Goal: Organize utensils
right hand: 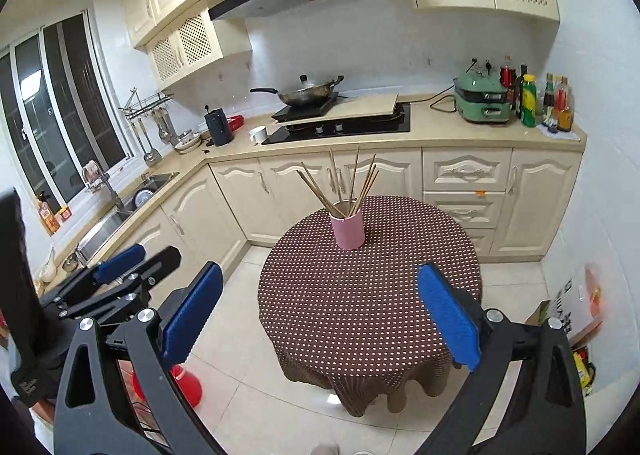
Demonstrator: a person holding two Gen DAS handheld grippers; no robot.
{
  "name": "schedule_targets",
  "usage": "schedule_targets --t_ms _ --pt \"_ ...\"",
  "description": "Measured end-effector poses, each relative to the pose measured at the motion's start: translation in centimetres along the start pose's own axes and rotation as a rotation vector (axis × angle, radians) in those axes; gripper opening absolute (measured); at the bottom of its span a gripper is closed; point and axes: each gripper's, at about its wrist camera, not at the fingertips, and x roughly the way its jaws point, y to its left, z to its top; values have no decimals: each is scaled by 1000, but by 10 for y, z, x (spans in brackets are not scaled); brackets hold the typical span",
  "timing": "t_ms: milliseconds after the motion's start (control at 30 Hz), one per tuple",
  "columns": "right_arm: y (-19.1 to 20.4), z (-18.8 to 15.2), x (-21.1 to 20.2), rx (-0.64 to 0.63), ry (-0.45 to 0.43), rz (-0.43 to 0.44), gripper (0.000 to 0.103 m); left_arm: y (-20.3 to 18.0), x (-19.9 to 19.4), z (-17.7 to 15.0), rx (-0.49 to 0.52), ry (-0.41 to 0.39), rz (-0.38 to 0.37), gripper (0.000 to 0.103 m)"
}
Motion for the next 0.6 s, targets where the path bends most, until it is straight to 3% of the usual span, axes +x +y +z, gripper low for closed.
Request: schedule_targets --t_ms 233,600 --pt "14 -3 -32 -11 -38 -30 95 -5 -40 4 17 -81 -27 60" --pt "25 -4 -55 20 -75 -23 95 0 -70 11 54 -125 -62 67"
